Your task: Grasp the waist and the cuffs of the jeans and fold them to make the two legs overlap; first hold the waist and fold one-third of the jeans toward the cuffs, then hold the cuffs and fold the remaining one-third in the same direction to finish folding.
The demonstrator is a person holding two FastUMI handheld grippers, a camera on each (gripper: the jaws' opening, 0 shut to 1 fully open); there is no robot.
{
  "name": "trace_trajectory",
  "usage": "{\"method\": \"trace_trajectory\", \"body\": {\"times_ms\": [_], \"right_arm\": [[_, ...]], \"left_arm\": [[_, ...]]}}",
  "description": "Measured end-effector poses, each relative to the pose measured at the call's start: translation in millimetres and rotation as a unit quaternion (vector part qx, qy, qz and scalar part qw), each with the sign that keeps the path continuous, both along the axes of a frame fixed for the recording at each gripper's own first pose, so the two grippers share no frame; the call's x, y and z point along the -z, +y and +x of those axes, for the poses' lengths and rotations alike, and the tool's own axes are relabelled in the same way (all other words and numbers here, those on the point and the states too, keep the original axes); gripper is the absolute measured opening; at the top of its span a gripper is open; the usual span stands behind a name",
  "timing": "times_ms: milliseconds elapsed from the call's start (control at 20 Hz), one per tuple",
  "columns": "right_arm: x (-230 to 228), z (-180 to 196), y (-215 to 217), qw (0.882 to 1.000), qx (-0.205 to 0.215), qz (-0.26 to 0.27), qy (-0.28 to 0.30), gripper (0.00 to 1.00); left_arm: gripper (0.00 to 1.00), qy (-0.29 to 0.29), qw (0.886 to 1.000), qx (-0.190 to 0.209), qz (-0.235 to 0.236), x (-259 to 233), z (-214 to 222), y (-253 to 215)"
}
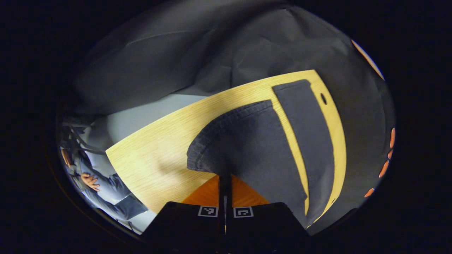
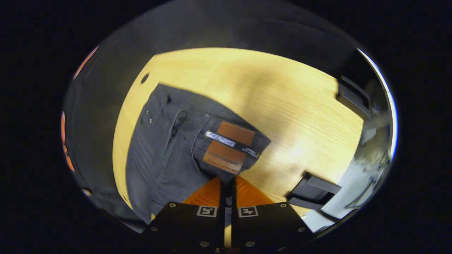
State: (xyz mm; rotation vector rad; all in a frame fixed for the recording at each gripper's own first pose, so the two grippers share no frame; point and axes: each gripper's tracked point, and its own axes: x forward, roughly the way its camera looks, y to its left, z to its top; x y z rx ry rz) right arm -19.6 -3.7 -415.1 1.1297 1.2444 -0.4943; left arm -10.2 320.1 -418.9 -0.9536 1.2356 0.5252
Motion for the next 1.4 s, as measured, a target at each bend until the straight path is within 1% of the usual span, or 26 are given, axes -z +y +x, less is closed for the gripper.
{"method": "trace_trajectory", "body": {"times_ms": [50,100,150,200,250,350,550,750,900,1100,1200,1400], "right_arm": [[-6.3,1.9,1.0,1.000,0.011,0.012,-0.012,0.07],[-3.9,1.1,0.6,1.000,0.012,0.011,-0.016,0.12],[-8.0,4.6,3.0,0.999,0.019,0.017,-0.027,0.08],[-14.1,10.7,4.6,0.999,0.031,0.024,-0.039,0.08],[-22.0,17.3,5.1,0.997,0.033,0.029,-0.059,0.08],[-33.1,23.1,3.1,0.997,0.028,0.017,-0.068,0.08],[-62.2,49.2,3.6,0.992,0.052,0.021,-0.111,0.08],[-81.8,72.4,7.3,0.989,0.058,0.024,-0.136,0.08],[-93.4,91.4,13.6,0.988,0.046,0.018,-0.146,0.08],[-109.2,120.1,17.9,0.987,0.043,0.006,-0.157,0.08],[-113.9,132.5,17.2,0.987,0.045,0.002,-0.156,0.08],[-122.4,158.3,12.0,0.986,0.059,0.002,-0.157,0.08]], "left_arm": [[0.01,-0.014,1.000,-0.003,-0.006,-2.4,3.8,-1.0],[0.01,-0.029,1.000,-0.006,-0.010,-1.9,9.4,-3.9],[0.01,-0.037,0.999,0.001,-0.012,-6.1,12.6,-3.8],[0.01,-0.044,0.999,0.010,-0.010,-9.7,15.6,-4.3],[0.01,-0.052,0.998,0.015,-0.011,-13.5,19.5,-3.8],[0.01,-0.066,0.997,0.025,-0.015,-22.7,27.3,-4.1],[0.01,-0.090,0.995,0.044,-0.026,-38.0,48.2,-11.8],[0.01,-0.118,0.991,0.060,-0.035,-54.3,79.3,-13.5],[0.01,-0.133,0.987,0.084,-0.034,-62.9,103.0,-16.0],[0.01,-0.153,0.981,0.116,-0.031,-73.6,143.1,-16.5],[0.01,-0.157,0.980,0.122,-0.032,-75.3,164.4,-13.6],[0.01,-0.148,0.980,0.133,-0.024,-68.2,199.8,-5.5]]}}
